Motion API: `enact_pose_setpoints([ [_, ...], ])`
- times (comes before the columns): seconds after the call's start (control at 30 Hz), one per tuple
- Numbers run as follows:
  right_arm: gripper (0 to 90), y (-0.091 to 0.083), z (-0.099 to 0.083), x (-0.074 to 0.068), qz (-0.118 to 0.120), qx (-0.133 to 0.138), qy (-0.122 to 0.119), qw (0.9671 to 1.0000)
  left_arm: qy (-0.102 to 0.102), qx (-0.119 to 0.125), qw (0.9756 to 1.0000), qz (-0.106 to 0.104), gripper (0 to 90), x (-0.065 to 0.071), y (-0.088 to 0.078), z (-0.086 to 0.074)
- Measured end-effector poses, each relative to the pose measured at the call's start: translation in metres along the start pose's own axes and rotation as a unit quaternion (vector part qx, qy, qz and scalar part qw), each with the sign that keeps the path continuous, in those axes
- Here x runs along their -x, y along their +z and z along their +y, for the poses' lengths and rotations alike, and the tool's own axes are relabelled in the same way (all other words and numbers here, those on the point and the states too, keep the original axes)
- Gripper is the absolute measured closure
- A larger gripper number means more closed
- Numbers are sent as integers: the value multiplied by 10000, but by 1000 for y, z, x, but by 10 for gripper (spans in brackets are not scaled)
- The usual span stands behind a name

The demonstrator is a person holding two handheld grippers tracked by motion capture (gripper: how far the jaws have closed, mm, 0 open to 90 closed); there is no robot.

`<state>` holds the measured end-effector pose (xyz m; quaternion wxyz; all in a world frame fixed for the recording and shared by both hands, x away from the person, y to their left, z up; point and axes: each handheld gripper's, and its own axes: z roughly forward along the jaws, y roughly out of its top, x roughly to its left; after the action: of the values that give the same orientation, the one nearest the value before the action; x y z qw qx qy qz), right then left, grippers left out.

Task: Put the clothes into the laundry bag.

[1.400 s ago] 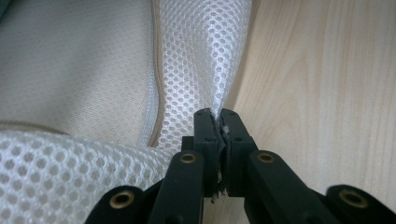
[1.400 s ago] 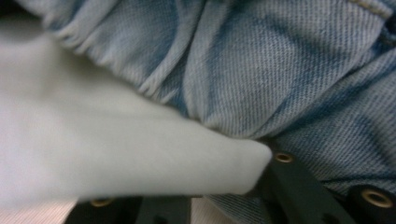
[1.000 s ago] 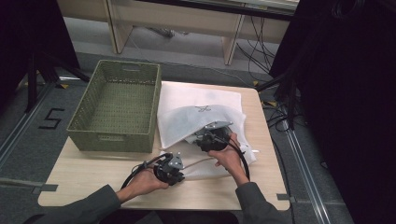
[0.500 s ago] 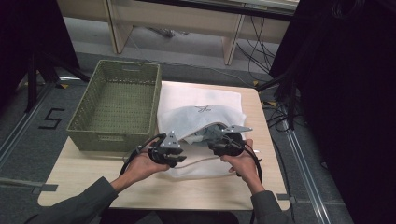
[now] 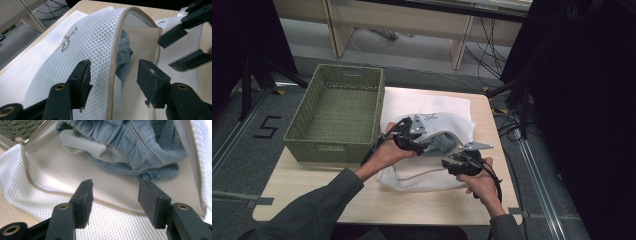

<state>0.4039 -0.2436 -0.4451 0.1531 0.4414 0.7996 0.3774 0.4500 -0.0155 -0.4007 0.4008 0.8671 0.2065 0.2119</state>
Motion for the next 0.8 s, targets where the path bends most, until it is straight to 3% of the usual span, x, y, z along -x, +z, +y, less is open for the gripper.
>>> enact_pose_setpoints([
  [0.07, 451, -3, -4, 1, -34, 71, -21, 10000, 39, -60, 9999, 106, 400, 3, 10, 4],
  [0.13, 442, -7, -6, 1, 11, -42, 54, 10000, 53, -102, 9995, 296, 374, 2, 19, 7],
  [0.2, 438, -7, -9, 1, 16, 7, -34, 10000, 178, -162, 9985, 491, 407, 1, 29, 8],
  [0.27, 436, -8, -11, 0, 36, -49, -53, 10000, 415, -275, 9973, 539, 616, -2, 35, 7],
  [0.33, 435, -8, -13, -1, 104, -78, -53, 9999, 522, -302, 9966, 560, 801, -3, 38, 5],
  [0.37, 434, -10, -14, -3, 116, -156, -2, 9998, 594, -357, 9963, 507, 848, -5, 35, 5],
  [0.4, 433, -9, -15, -1, 112, -109, -188, 9997, 582, -344, 9967, 442, 858, -5, 33, 4],
  [0.43, 433, -10, -15, -4, 126, -158, 8, 9998, 647, -353, 9965, 408, 862, -5, 28, 5],
  [0.47, 433, -10, -16, -2, 93, -116, -125, 9998, 727, -317, 9961, 381, 862, -4, 22, 5],
  [0.6, 432, -18, -16, -3, 105, -85, 14, 9999, 886, -333, 9954, 173, 859, 3, 5, 0],
  [0.63, 432, -20, -17, -2, 126, -49, 14, 9999, 1025, -489, 9935, 18, 858, 10, 1, -9],
  [0.67, 432, -21, -17, -2, 117, -20, -42, 9999, 1036, -562, 9930, -64, 858, 15, 3, -16],
  [0.73, 432, -23, -18, -2, 159, -25, 57, 9999, 1024, -653, 9925, -142, 858, 20, 8, -25],
  [0.77, 433, -26, -21, 0, 158, 48, -15, 9999, 969, -868, 9909, -342, 858, 26, 19, -42],
  [0.8, 433, -28, -21, -1, 131, -10, 101, 9999, 926, -974, 9899, -446, 857, 27, 23, -50],
])
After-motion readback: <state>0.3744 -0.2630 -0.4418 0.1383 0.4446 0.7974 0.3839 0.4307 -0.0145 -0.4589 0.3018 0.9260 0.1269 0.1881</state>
